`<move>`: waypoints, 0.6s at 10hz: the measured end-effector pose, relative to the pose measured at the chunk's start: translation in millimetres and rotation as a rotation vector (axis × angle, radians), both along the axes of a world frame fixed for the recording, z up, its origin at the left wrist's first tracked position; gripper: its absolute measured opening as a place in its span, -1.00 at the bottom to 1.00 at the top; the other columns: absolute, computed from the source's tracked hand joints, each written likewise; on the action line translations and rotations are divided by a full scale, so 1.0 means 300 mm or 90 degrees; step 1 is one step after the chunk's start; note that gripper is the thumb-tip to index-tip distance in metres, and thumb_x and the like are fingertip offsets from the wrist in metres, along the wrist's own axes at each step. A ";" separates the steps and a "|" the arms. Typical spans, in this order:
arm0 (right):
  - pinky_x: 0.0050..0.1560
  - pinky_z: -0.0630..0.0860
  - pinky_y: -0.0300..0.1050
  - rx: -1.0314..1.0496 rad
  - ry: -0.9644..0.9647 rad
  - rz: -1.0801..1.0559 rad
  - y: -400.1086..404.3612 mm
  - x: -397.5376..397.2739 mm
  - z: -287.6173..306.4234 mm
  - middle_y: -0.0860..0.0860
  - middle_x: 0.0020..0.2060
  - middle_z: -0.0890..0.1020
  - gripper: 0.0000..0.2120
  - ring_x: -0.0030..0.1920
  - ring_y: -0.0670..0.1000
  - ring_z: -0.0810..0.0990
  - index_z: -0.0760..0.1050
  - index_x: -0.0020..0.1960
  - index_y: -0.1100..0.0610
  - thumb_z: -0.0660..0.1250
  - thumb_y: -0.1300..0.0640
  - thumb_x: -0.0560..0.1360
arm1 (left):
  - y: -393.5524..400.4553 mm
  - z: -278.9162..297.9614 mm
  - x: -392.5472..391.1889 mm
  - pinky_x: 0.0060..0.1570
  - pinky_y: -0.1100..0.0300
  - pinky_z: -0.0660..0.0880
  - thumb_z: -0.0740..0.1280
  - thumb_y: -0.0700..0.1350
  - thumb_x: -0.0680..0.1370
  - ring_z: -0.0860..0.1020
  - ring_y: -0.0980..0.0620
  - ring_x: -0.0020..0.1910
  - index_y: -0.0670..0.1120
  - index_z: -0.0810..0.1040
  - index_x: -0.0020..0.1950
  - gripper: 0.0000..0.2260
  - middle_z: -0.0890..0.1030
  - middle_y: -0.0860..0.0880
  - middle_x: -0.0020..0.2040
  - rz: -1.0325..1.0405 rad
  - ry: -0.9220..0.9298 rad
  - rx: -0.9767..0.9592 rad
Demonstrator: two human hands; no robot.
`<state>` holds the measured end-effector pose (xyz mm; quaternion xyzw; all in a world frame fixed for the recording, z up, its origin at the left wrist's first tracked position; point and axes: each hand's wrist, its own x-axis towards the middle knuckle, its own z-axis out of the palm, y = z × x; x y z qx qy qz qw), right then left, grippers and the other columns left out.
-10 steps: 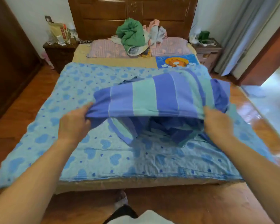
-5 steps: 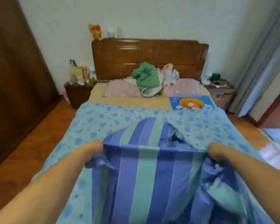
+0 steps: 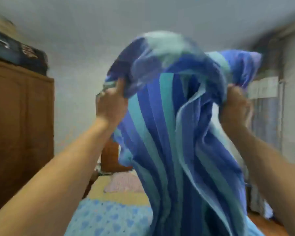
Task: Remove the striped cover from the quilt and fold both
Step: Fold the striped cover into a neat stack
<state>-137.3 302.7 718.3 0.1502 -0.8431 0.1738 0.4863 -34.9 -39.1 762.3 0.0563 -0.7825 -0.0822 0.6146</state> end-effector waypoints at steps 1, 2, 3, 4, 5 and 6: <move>0.00 0.60 -0.08 0.552 -0.638 -0.073 0.148 0.016 -0.589 0.12 -0.16 0.57 -0.85 -0.11 0.19 0.58 0.51 -0.11 0.17 0.28 0.12 0.59 | -0.112 -0.887 0.065 0.14 0.08 0.45 0.22 -0.12 0.63 0.52 -0.16 0.31 -0.12 0.51 0.38 -0.67 0.55 -0.15 0.33 0.168 -0.674 0.248; -0.19 0.53 -0.05 0.499 -0.616 -0.055 0.404 0.200 -1.085 0.03 -0.14 0.57 -0.92 -0.08 0.15 0.64 0.53 0.00 0.04 0.31 0.12 0.51 | -0.128 -1.514 0.342 0.08 0.12 0.52 0.16 -0.11 0.62 0.61 -0.02 0.17 0.03 0.51 0.26 -0.74 0.63 -0.01 0.17 0.077 -0.689 0.268; -0.03 0.56 -0.01 0.575 -0.697 -0.090 0.625 0.449 -1.538 0.10 0.04 0.64 -0.79 0.07 0.17 0.63 0.55 0.11 0.05 0.28 0.16 0.50 | -0.031 -1.788 0.606 -0.03 0.08 0.53 0.15 -0.11 0.60 0.65 -0.04 0.06 0.05 0.47 0.16 -0.81 0.66 -0.03 0.06 0.106 -0.784 0.181; 0.08 0.55 -0.06 0.785 -1.008 0.039 0.734 0.749 -1.834 0.10 -0.03 0.66 -0.74 0.05 0.10 0.63 0.59 0.13 0.14 0.23 0.12 0.52 | 0.041 -1.979 0.842 0.17 0.11 0.51 0.12 -0.12 0.63 0.61 -0.01 0.21 0.01 0.54 0.29 -0.69 0.64 0.00 0.21 0.182 -0.965 0.022; -0.06 0.51 -0.08 0.590 -0.815 -0.068 0.802 0.811 -1.863 0.04 -0.09 0.63 -0.84 -0.02 0.14 0.64 0.53 0.03 0.05 0.28 0.04 0.50 | 0.101 -2.080 0.956 0.17 0.14 0.51 0.14 -0.12 0.62 0.62 0.02 0.20 0.00 0.53 0.34 -0.67 0.64 0.00 0.20 0.156 -1.023 0.014; -0.20 0.55 0.05 0.323 -0.603 -0.147 0.783 0.790 -1.879 0.15 -0.14 0.62 -0.88 -0.12 0.25 0.62 0.53 -0.05 0.08 0.36 0.16 0.41 | 0.201 -2.120 0.958 -0.01 0.05 0.54 0.20 -0.01 0.63 0.66 -0.10 0.07 0.00 0.33 0.50 -0.58 0.67 -0.09 0.09 0.097 -1.042 -0.033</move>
